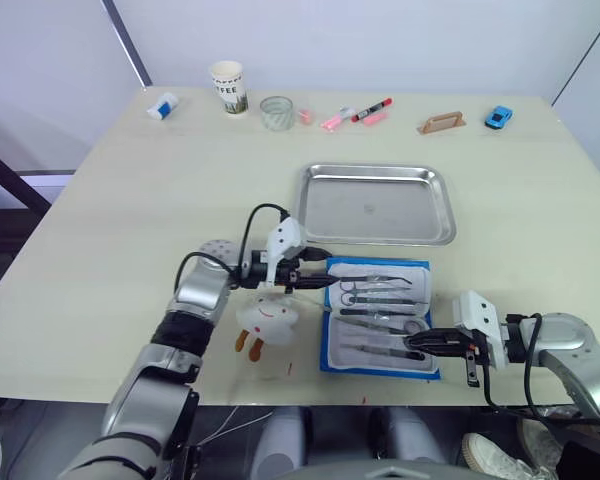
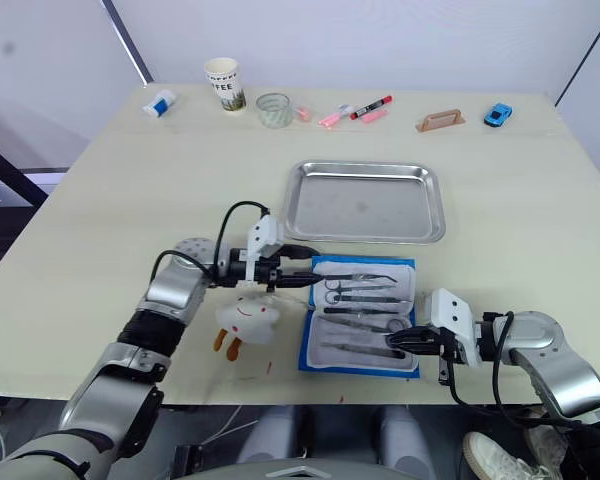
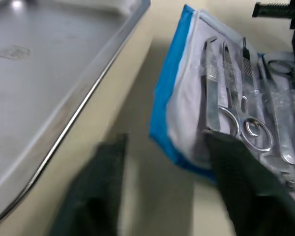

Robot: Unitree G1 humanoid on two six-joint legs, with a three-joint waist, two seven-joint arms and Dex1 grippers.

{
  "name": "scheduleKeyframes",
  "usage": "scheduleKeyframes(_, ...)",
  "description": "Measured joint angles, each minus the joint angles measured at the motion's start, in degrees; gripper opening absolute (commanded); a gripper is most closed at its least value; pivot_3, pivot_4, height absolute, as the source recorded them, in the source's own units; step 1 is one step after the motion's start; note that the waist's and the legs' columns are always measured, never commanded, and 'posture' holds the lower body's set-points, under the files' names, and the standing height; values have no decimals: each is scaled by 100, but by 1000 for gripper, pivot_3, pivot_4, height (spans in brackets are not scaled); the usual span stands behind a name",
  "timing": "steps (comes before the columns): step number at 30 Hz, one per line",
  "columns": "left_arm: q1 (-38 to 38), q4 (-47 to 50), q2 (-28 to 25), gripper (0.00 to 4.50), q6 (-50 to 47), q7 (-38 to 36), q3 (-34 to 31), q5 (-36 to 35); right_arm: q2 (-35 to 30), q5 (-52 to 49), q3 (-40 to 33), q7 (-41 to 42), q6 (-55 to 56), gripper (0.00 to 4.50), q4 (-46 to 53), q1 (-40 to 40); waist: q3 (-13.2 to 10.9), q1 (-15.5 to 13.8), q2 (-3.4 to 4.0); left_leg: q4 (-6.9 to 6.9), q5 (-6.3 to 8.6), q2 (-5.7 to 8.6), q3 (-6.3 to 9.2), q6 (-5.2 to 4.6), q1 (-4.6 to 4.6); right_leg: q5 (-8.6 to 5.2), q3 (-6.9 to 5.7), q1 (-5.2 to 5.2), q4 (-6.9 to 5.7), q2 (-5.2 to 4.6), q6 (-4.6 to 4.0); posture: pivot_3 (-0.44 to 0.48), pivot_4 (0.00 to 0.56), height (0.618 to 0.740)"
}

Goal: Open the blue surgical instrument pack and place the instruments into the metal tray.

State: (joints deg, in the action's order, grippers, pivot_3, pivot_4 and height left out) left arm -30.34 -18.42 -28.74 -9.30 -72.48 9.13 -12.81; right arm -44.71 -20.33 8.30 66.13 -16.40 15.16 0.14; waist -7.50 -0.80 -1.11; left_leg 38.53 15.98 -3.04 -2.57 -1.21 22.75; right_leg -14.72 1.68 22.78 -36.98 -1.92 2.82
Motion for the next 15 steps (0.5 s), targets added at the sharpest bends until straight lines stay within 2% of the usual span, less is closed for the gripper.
scheduleKeyframes(2,179,214,-151,4465,-50,-49,-110,-132,-2,-29,-4,22,-28,0,3,-5,0,3,0,0,0,-2,0,0,0,0,0,0,0,0,0,0,150,740)
scheduleKeyframes(6,936,897,-658,4465,-350,-382,-806,-911,-7,-75,-21,99,-87,0,1,-18,-1,-18,0,-1,0,-4,0,0,1,0,-6,1,-1,-3,-1,0,150,740)
scheduleKeyframes(12,1531,1417,-844,4465,-537,-583,-1328,-1596,10,-408,-140,166,-214,0,17,-56,-1,-25,0,1,0,-3,0,0,0,0,-8,-2,0,-7,-1,0,150,740)
scheduleKeyframes(13,1621,1515,-848,4500,-544,-599,-1400,-1700,14,-479,-233,166,-211,633,28,-55,-1,-26,0,1,0,-3,1,0,0,0,-8,-2,0,-7,-1,0,150,740)
scheduleKeyframes(14,1783,1707,-878,4500,-583,-648,-1487,-1872,12,-610,-367,197,-209,835,89,-29,-1,-15,0,0,0,-3,0,0,0,0,-8,-2,0,-6,-1,0,150,740)
scheduleKeyframes(15,1856,1805,-906,4500,-621,-679,-1537,-1944,6,-688,-455,217,-208,1419,135,-7,-1,-9,0,0,0,-4,1,0,0,-1,-8,-2,0,-6,-1,0,150,740)
